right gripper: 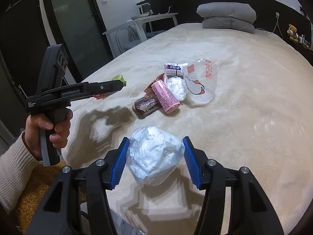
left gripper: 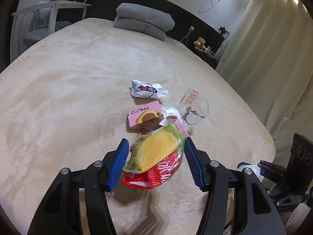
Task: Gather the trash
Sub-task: 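Lower both held items past the bed edge toward the clear plastic bag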
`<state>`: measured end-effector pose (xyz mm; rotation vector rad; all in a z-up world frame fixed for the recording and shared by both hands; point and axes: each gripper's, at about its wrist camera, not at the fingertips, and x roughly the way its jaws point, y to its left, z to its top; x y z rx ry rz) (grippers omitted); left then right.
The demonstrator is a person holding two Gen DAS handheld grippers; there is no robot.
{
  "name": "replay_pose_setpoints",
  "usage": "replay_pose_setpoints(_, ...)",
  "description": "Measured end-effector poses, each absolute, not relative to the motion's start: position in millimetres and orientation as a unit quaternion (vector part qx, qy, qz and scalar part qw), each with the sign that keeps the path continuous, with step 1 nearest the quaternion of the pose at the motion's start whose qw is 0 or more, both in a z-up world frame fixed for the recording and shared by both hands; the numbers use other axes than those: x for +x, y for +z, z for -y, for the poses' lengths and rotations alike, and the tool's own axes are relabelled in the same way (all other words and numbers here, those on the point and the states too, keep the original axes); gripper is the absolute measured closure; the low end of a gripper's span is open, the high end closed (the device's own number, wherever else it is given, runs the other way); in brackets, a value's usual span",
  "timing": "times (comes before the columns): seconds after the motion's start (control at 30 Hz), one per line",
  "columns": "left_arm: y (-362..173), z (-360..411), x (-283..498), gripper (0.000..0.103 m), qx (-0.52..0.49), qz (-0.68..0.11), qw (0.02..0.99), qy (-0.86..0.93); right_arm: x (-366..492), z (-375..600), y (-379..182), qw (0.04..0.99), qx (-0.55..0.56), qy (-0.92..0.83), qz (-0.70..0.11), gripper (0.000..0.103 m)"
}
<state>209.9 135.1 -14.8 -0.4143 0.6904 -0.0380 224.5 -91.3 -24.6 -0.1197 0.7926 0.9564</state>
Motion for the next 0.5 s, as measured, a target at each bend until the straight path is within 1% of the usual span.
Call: replay_pose_setpoints(0.5, 2.2, -95.0, 142.0, 0.046, -0.228, -0.289, 0.929, -0.037, 191.4, 136.3, -22.1, 0.836, -0.032, 0.418, -0.355, 0.048)
